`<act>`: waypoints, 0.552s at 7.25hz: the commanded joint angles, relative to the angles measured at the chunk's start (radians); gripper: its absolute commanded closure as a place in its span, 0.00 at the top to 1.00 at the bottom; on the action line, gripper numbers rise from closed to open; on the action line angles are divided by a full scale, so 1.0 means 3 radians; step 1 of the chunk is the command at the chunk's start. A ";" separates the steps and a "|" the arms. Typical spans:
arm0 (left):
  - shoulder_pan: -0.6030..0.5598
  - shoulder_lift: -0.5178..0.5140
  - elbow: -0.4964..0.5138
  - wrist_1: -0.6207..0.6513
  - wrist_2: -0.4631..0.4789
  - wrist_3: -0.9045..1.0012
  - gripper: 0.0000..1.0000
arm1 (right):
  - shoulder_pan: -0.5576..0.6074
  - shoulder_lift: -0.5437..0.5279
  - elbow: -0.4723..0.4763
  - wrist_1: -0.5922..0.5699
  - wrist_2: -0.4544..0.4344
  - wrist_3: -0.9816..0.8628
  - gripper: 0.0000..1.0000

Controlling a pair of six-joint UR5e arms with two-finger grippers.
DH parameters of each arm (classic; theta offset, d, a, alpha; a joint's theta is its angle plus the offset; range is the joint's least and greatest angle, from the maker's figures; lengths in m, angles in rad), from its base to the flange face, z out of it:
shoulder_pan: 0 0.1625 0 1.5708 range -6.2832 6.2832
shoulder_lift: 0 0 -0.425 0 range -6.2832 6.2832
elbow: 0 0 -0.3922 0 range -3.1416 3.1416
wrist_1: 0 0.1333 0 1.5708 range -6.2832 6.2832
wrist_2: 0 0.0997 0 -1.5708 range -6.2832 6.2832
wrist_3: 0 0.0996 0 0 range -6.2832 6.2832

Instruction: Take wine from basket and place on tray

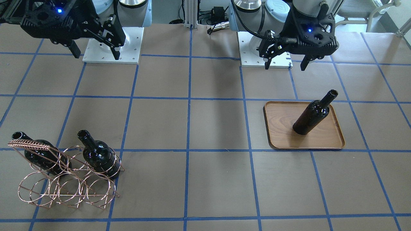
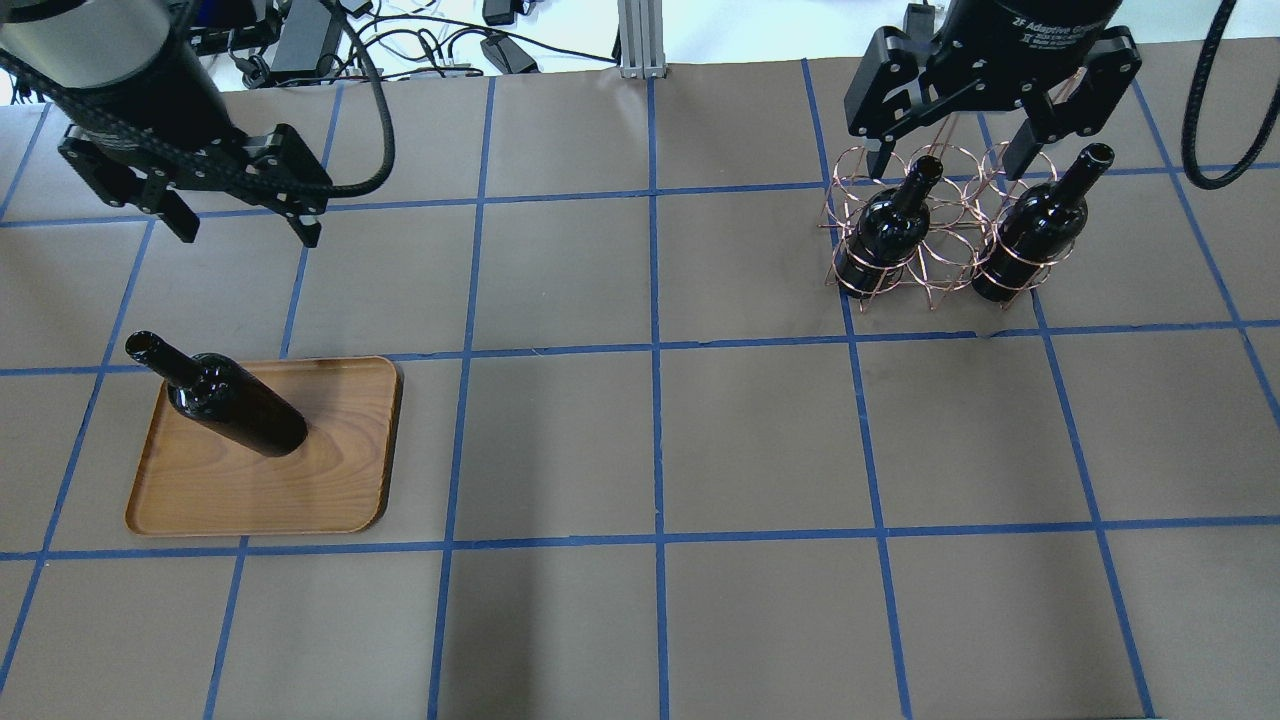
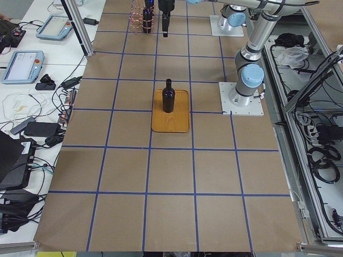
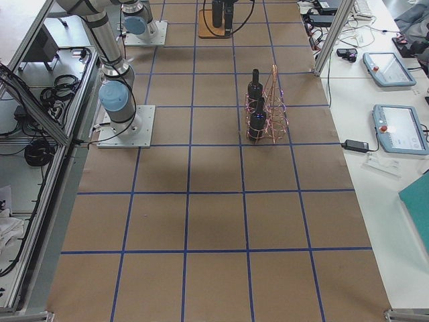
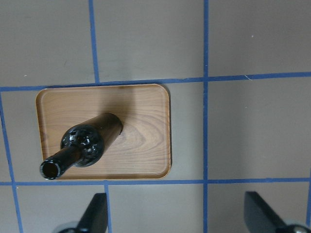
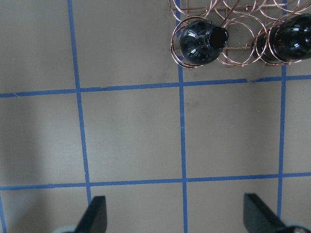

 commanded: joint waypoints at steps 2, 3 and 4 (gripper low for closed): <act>-0.0033 0.0123 -0.0006 0.0000 -0.0149 0.0010 1.00 | -0.0005 -0.0035 0.0049 0.0020 -0.0013 -0.0014 1.00; -0.0033 0.0129 -0.0011 -0.0016 -0.0133 0.0010 1.00 | -0.0016 -0.0040 0.0054 0.0015 -0.0038 -0.0039 1.00; -0.0033 0.0134 -0.0032 -0.0031 -0.0133 0.0010 1.00 | -0.0006 -0.0045 0.0069 -0.0026 -0.0054 -0.0055 1.00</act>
